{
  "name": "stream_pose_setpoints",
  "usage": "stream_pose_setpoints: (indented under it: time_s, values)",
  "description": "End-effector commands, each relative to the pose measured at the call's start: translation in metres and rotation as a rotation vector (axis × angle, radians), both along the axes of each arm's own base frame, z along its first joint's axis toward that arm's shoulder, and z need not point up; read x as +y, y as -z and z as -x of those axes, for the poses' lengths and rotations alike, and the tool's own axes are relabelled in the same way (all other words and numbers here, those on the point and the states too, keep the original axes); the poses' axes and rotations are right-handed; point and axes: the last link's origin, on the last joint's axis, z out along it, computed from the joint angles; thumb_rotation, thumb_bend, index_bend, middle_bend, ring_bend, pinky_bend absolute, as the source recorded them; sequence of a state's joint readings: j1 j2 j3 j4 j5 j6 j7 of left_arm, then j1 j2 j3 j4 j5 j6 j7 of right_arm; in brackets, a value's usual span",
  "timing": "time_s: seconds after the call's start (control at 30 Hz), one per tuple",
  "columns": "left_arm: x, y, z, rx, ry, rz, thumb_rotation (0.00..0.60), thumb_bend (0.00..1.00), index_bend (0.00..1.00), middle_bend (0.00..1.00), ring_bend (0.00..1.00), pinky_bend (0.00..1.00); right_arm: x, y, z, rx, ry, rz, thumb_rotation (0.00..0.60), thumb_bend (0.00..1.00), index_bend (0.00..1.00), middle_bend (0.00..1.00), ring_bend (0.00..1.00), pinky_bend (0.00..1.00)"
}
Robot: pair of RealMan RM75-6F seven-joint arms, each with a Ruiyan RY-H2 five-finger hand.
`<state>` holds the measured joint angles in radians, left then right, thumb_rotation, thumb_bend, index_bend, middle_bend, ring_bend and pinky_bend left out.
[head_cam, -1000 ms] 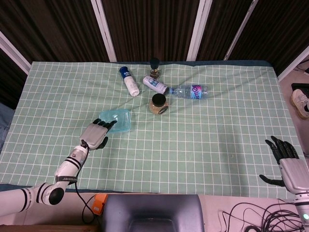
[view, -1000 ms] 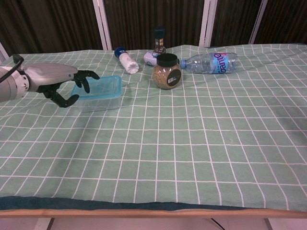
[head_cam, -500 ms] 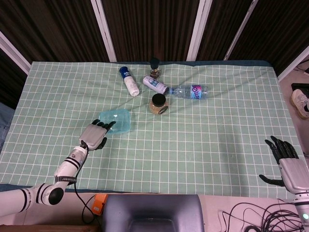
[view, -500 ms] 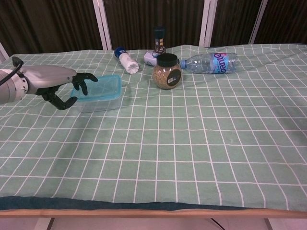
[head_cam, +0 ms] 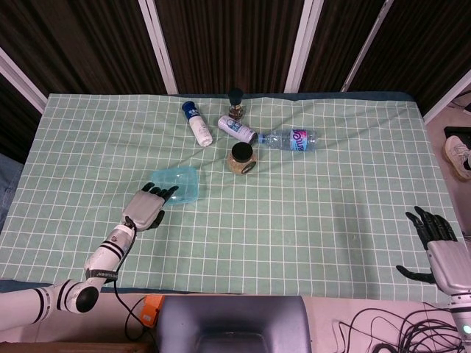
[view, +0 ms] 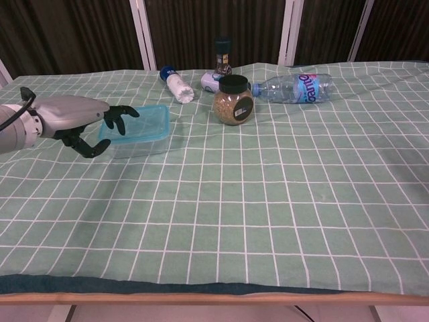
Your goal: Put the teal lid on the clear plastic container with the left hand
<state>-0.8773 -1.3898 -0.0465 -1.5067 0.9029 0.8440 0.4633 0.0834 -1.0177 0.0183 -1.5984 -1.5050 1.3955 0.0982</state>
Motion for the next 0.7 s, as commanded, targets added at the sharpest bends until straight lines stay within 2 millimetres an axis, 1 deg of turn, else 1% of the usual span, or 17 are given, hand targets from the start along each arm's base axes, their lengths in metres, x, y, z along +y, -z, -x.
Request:
stream_pose_setpoints:
  time_s: [0.03, 0.7]
  values:
    - [-0.0001, 0.0014, 0.0005, 0.002, 0.001, 0.003, 0.6, 0.59, 0.0, 0.26, 0.22, 0.16, -0.0002, 0.0, 0.0001, 0.0, 0.0, 0.0, 0.6, 0.2, 0.0, 0.0, 0.0, 0.0]
    - [-0.002, 0.0088, 0.008, 0.023, -0.018, 0.031, 0.6, 0.59, 0.0, 0.27, 0.22, 0.16, -0.0001, -0.0002, 0.0002, -0.001, 0.001, -0.001, 0.6, 0.2, 0.0, 0.0, 0.0, 0.0]
